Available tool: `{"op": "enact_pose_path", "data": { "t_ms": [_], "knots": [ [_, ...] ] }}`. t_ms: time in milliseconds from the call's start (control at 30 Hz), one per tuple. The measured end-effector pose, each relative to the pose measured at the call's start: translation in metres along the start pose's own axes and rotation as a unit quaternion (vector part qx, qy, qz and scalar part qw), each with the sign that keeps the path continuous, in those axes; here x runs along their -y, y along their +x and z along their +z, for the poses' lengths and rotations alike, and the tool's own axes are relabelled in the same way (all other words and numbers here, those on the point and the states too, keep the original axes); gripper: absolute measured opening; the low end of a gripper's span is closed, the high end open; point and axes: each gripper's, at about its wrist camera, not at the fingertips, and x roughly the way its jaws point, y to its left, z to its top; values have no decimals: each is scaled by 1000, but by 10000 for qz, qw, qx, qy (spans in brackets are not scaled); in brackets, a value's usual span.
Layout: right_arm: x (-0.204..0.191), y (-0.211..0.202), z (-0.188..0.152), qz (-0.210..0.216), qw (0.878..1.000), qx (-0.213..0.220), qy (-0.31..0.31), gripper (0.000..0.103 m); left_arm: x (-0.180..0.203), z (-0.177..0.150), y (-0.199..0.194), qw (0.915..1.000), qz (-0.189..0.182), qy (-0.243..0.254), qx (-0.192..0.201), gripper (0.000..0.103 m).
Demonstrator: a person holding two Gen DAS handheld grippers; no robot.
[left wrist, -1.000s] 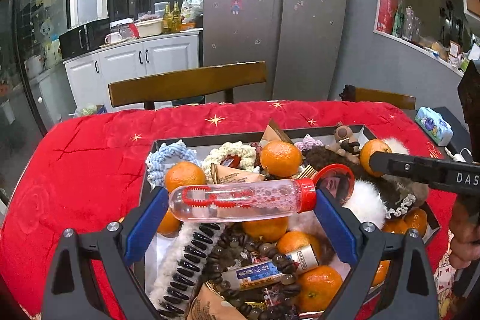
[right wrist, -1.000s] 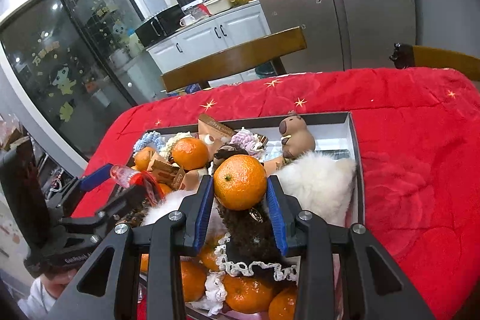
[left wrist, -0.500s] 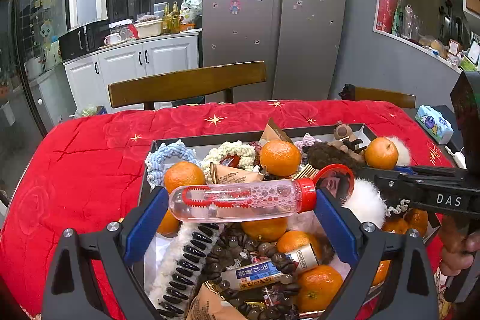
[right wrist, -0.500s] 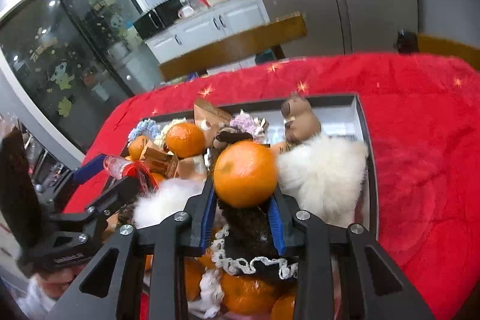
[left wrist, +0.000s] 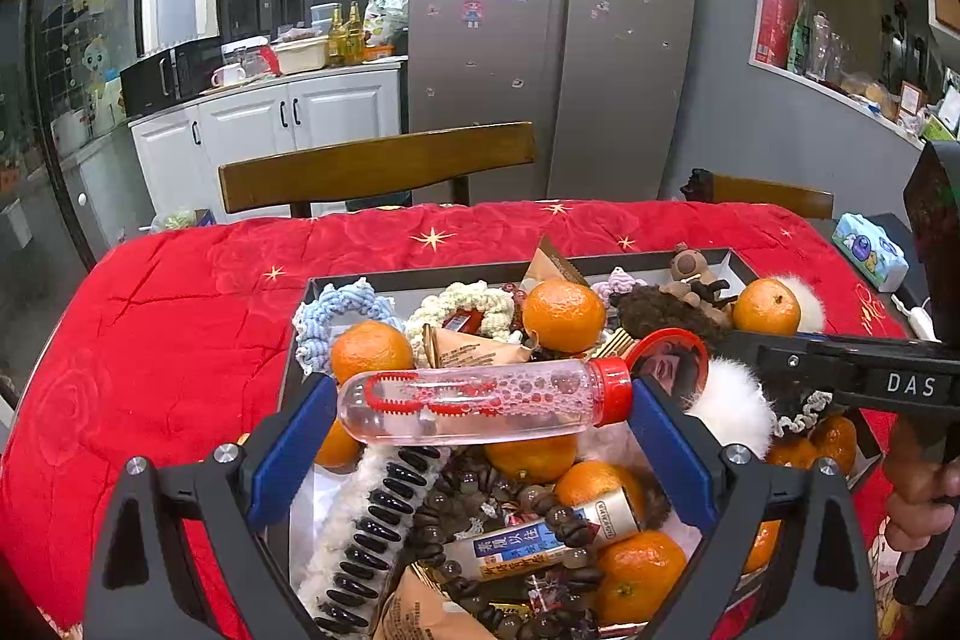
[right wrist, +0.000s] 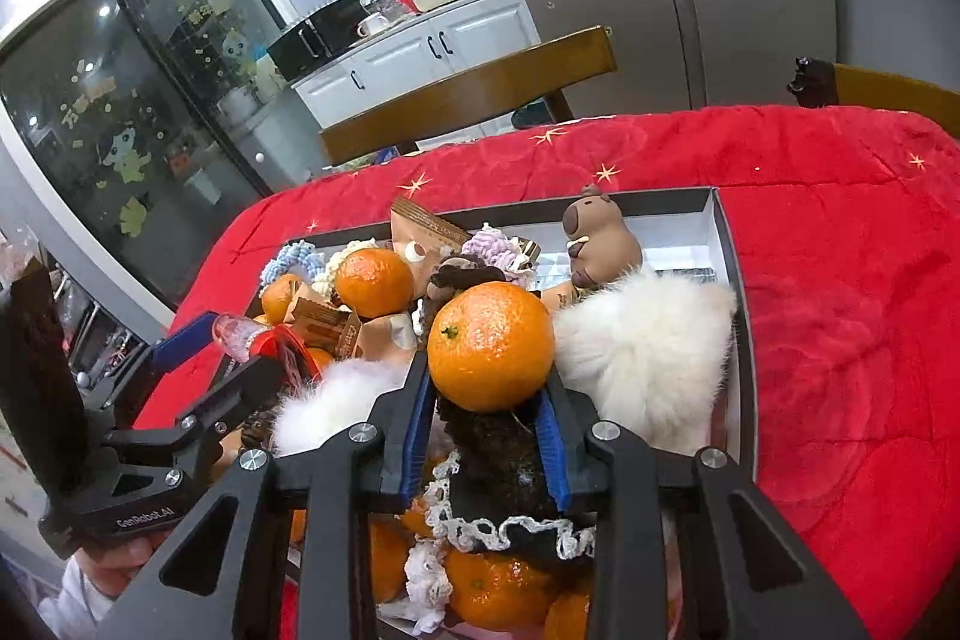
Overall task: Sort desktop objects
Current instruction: 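Open the right tool to drop the orange while the left tool releases the bottle, then withdraw both open tools from the tray toward the loose items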
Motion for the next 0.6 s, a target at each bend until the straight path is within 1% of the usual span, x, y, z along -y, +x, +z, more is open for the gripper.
{"op": "enact_pose_path", "data": {
  "t_ms": [100,133,167,200,233,267,333,467,500,533,567,600],
  "knots": [
    [1,0,1,41,10000,-17,68,33,-4,3,-1,9999,90,-77,-51,98],
    [2,0,2,67,9999,-26,114,40,-6,3,-2,9999,109,-104,-25,98],
    [3,-1,2,189,9996,-41,205,49,-7,4,-3,9999,81,-113,-70,98],
    [2,-2,3,316,9991,-49,270,55,-7,5,-3,9998,88,-107,-156,98],
    [2,-3,4,435,9985,-48,330,62,-7,7,-4,9996,79,-91,-244,98],
    [2,-4,4,507,9980,-52,378,65,-7,8,-6,9997,70,-85,-229,103],
    [0,-8,5,528,9976,-53,436,66,-9,11,-13,9998,191,-46,-84,103],
    [-2,-16,6,603,9969,0,497,68,-18,18,-23,9992,383,-111,30,103],
    [-2,-18,7,626,9968,17,502,71,-21,21,-26,9990,405,-153,67,103],
    [-2,-20,8,643,9966,40,507,77,-25,24,-30,9989,410,-212,128,103],
    [-2,-22,8,663,9964,69,518,86,-29,26,-33,9987,411,-250,169,103],
    [-2,-25,9,697,9961,104,539,90,-32,28,-36,9985,427,-287,204,103]
  ]
}}
